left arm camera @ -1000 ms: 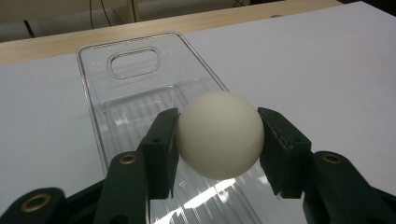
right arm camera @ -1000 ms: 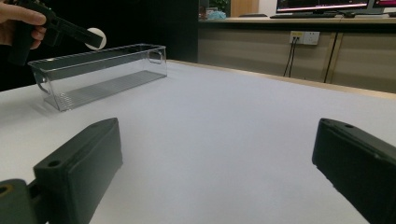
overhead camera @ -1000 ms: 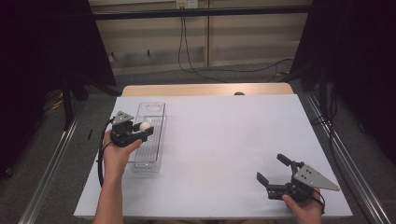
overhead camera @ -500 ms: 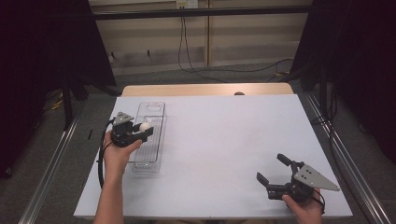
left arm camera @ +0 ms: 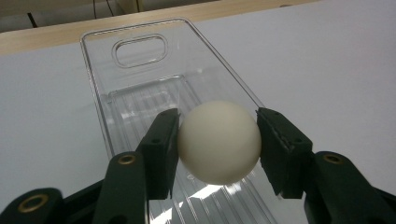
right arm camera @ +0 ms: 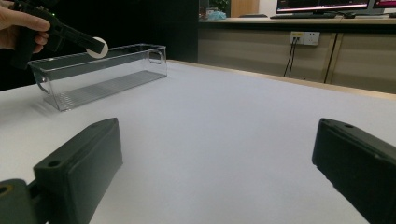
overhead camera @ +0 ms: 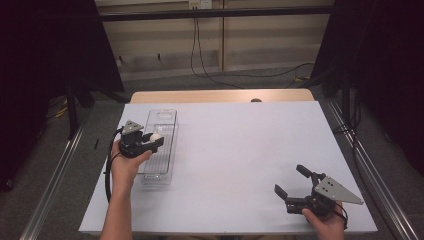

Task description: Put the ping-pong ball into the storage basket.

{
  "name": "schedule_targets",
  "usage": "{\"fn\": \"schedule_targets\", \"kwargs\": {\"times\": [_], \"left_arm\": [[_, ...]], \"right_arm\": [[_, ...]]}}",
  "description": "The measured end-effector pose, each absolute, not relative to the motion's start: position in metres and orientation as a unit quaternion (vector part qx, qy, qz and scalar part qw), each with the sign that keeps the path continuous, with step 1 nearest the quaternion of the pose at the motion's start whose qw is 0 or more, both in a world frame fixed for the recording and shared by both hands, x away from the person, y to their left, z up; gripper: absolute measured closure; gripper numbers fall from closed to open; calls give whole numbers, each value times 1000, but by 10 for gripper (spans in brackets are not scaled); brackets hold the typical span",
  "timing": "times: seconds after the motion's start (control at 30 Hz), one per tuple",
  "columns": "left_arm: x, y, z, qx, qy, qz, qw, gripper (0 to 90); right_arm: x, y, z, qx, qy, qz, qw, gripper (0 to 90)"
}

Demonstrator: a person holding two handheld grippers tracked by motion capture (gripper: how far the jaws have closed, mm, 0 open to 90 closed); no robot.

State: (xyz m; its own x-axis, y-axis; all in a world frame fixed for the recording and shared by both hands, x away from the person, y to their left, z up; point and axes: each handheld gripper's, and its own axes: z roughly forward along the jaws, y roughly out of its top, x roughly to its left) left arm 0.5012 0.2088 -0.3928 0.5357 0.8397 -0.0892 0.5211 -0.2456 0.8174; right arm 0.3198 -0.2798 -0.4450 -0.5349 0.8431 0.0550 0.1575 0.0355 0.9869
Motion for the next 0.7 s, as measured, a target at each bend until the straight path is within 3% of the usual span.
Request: {"fn": "schedule_targets", "kwargs": {"times": [0.7], "left_arm": [[501,211,-393,764,449,191,423,494]], "right_arm": [[320,-279,-445,383,656,580,293,13]]}}
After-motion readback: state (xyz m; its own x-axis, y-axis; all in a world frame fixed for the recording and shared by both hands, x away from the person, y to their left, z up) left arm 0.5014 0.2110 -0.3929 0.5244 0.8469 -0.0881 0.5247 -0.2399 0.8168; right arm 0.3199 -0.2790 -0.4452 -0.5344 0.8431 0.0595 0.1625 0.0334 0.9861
